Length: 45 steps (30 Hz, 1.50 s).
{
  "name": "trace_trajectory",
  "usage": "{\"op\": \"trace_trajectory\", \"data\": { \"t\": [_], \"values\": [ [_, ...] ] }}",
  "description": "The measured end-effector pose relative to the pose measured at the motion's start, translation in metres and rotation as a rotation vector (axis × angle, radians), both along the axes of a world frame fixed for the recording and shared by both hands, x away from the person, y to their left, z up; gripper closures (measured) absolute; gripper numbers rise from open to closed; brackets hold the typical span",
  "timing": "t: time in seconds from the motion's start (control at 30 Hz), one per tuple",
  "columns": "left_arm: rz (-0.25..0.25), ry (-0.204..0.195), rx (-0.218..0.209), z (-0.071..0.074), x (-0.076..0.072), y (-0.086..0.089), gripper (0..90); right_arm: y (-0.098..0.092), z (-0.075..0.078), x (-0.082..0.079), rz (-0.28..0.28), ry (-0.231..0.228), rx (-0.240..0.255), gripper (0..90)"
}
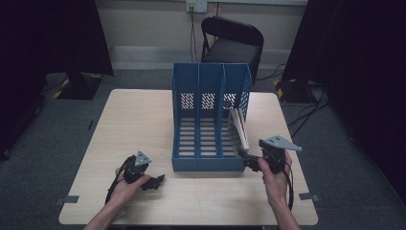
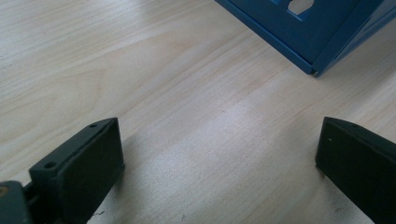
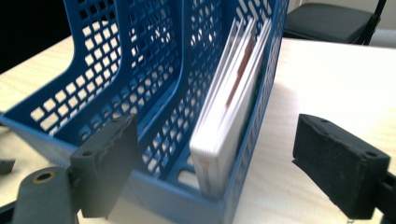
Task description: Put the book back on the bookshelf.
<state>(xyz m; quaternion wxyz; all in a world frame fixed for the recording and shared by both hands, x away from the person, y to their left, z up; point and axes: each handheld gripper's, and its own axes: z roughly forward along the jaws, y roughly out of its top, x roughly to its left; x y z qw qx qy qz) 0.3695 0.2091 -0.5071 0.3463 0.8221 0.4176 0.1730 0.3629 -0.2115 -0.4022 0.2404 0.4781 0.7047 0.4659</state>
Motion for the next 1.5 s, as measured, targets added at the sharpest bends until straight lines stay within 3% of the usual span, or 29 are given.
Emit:
{"op": "trace_trajectory", "data": {
  "t": [0.1,0.3,0.4,0.53,0.67,0.77,0.97,1.17,1.3,1.4,1.43,1.5],
  "values": [
    [0.001,0.000,-0.001,0.000,0.000,0.000,0.3,-0.003,-0.003,-0.007,0.022,0.007,0.017,13.8],
    [-0.002,-0.002,0.003,0.000,0.000,0.000,0.2,-0.008,-0.013,-0.021,0.043,0.024,-0.028,13.9],
    [-0.001,0.001,-0.001,0.000,0.000,0.000,0.1,-0.013,-0.020,-0.027,0.066,0.047,-0.024,14.1],
    [0.000,0.001,-0.001,0.000,0.000,0.000,0.1,-0.019,-0.027,-0.032,0.065,0.066,-0.072,14.1],
    [0.000,0.001,-0.001,0.000,0.000,0.000,0.0,-0.024,-0.038,-0.034,0.087,0.113,-0.089,14.1],
    [0.000,0.001,-0.001,0.000,0.000,0.000,0.1,-0.028,-0.049,-0.032,0.090,0.158,-0.072,14.2],
    [-0.002,-0.003,0.004,0.000,0.000,0.000,0.3,-0.031,-0.075,-0.023,0.093,0.232,-0.125,14.2],
    [-0.001,0.000,0.001,0.000,0.000,0.000,0.1,-0.026,-0.086,-0.023,0.102,0.253,-0.158,14.1],
    [0.000,0.000,0.001,0.000,0.000,0.000,0.1,-0.022,-0.089,-0.024,0.084,0.222,-0.169,14.0],
    [0.000,0.002,-0.001,0.000,0.000,0.000,0.0,-0.020,-0.095,-0.023,0.107,0.277,-0.174,12.7],
    [0.000,0.002,-0.002,0.000,0.000,0.000,0.0,-0.017,-0.099,-0.022,0.088,0.249,-0.215,12.7],
    [0.000,0.002,-0.001,0.000,0.000,0.000,0.0,-0.016,-0.100,-0.023,0.085,0.243,-0.221,12.7]
  ]
}}
